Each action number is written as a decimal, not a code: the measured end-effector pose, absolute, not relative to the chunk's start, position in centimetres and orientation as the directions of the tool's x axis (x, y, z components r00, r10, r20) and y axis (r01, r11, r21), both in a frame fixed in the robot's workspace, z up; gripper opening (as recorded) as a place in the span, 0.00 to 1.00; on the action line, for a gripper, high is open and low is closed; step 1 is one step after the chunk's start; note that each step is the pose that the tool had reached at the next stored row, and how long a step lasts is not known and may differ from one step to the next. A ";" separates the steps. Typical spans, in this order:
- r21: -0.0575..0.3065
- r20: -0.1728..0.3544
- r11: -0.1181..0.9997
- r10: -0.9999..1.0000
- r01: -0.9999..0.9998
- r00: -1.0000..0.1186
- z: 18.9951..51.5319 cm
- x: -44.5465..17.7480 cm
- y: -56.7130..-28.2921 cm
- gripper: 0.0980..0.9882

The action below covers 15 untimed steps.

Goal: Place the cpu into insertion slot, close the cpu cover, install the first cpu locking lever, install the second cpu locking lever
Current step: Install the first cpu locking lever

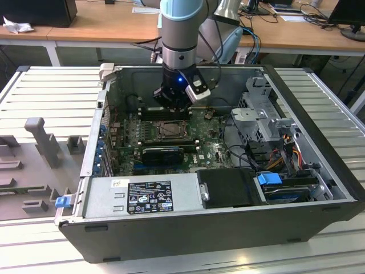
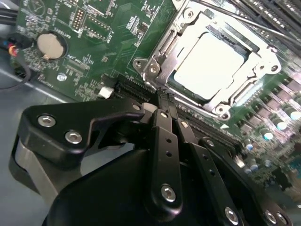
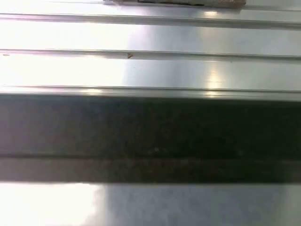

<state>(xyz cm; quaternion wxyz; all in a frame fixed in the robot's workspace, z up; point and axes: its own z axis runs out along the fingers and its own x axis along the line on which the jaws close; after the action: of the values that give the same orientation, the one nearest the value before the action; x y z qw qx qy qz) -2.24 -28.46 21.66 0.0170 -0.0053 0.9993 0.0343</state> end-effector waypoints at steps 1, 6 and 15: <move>0.068 -0.034 0.998 -0.009 -0.012 -0.999 22.1 -2.2 -28.5 0.01; 0.068 -0.034 0.998 -0.010 -0.012 -0.999 22.7 -2.2 -28.6 0.01; 0.068 -0.034 0.998 -0.010 -0.012 -0.999 22.7 -2.2 -29.1 0.01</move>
<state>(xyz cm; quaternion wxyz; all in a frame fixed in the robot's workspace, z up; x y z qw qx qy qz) -2.24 -29.10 22.71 0.0169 -0.0053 0.9993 0.0340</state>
